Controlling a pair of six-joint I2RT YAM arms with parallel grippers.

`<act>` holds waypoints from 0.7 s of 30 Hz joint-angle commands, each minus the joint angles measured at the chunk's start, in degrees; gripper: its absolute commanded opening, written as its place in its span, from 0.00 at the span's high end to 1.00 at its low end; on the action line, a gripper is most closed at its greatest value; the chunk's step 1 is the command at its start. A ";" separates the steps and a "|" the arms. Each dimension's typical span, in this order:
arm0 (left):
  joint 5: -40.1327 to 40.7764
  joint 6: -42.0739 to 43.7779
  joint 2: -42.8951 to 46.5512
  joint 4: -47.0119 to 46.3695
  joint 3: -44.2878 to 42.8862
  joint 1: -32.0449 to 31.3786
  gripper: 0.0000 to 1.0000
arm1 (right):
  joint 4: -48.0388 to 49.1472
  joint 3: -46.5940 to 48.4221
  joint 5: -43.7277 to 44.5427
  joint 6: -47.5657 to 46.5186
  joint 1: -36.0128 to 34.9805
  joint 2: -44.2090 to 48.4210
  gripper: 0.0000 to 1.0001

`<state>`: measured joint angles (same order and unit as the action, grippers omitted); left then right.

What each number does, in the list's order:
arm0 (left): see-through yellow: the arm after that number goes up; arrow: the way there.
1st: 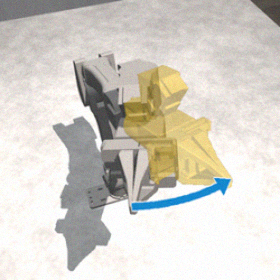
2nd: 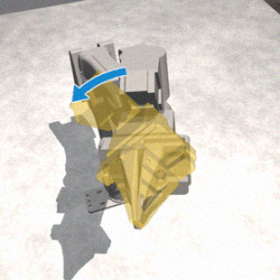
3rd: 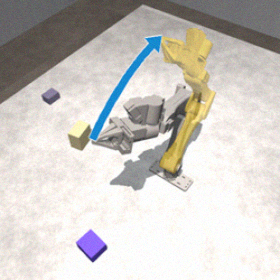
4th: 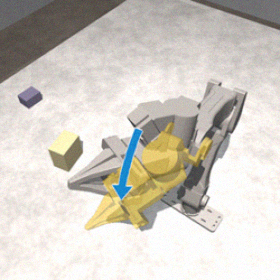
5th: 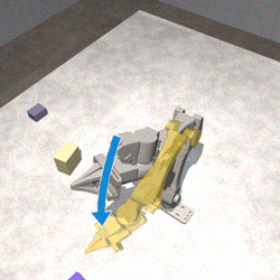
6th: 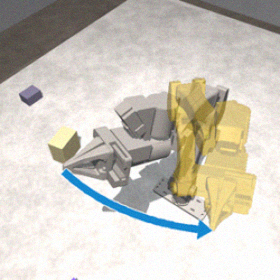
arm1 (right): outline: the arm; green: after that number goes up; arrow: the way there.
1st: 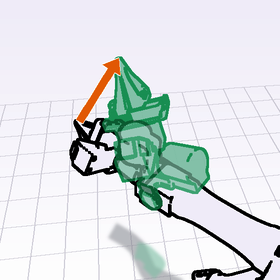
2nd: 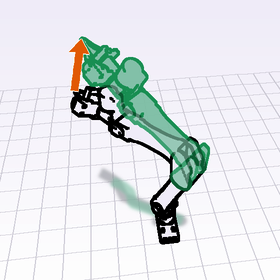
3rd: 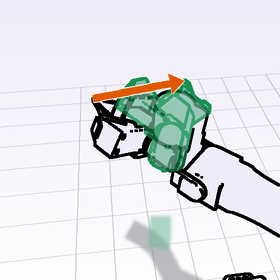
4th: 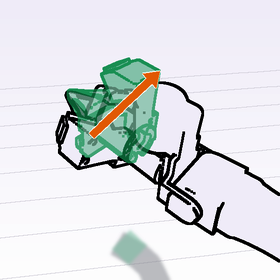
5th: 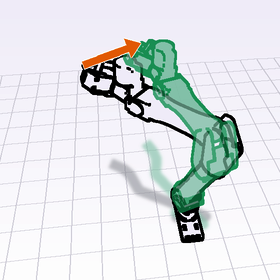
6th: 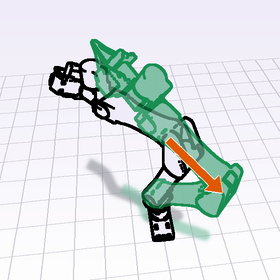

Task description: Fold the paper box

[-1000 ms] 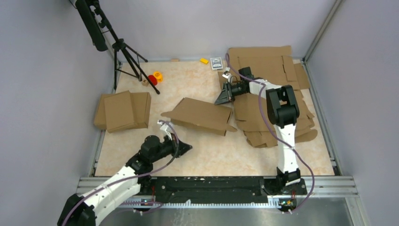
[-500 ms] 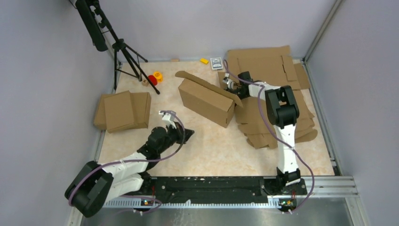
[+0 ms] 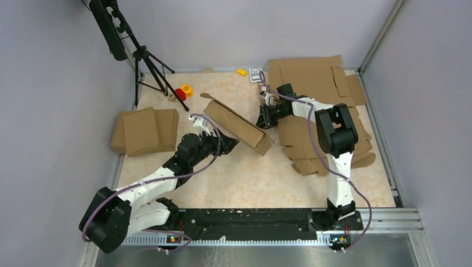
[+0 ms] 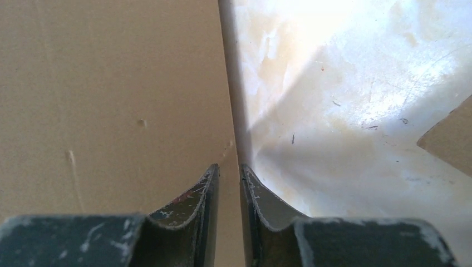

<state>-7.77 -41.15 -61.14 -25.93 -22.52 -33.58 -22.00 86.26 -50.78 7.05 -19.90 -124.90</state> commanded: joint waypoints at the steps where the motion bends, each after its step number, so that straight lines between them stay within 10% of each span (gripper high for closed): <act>1: -2.89 -2.76 -1.53 -3.08 -3.32 1.30 0.30 | 0.90 2.52 1.93 0.72 -1.53 2.10 0.80; 21: -10.50 -3.92 3.15 9.76 -8.41 3.25 0.18 | 3.82 -9.09 8.94 7.15 -8.58 13.23 0.79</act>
<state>-14.96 -44.45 -62.35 -19.59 -30.11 -30.61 -20.58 81.19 -45.08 11.25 -26.22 -120.73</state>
